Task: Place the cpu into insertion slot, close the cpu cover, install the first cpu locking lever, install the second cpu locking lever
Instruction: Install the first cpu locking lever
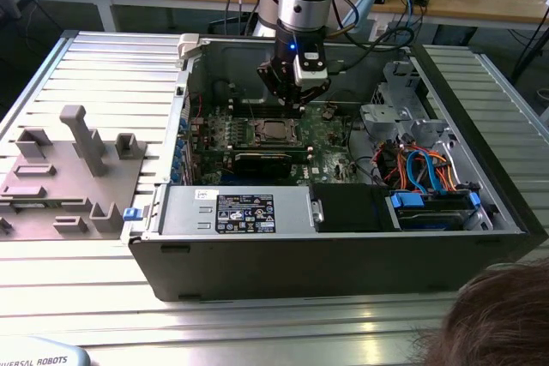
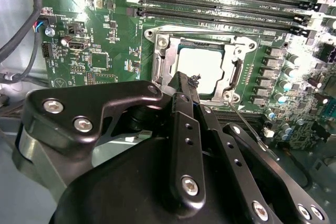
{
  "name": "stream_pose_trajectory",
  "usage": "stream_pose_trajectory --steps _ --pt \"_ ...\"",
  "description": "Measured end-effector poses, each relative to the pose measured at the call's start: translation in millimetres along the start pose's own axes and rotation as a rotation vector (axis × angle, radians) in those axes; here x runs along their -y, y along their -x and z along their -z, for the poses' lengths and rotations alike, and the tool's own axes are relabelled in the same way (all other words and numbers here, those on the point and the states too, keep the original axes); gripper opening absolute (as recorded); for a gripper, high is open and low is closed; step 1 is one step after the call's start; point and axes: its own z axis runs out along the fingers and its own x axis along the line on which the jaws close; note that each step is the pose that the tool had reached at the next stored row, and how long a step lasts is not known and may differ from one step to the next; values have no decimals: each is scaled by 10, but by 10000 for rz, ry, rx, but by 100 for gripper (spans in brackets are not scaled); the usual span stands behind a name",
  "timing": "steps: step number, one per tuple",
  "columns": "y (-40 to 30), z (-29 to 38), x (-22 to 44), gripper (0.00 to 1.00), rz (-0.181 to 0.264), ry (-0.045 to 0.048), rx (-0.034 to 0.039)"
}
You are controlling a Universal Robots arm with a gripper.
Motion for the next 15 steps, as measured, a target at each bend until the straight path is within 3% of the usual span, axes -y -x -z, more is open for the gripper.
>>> stream_pose_trajectory --steps 15 --pt "0 0 0 11 282 2 15"
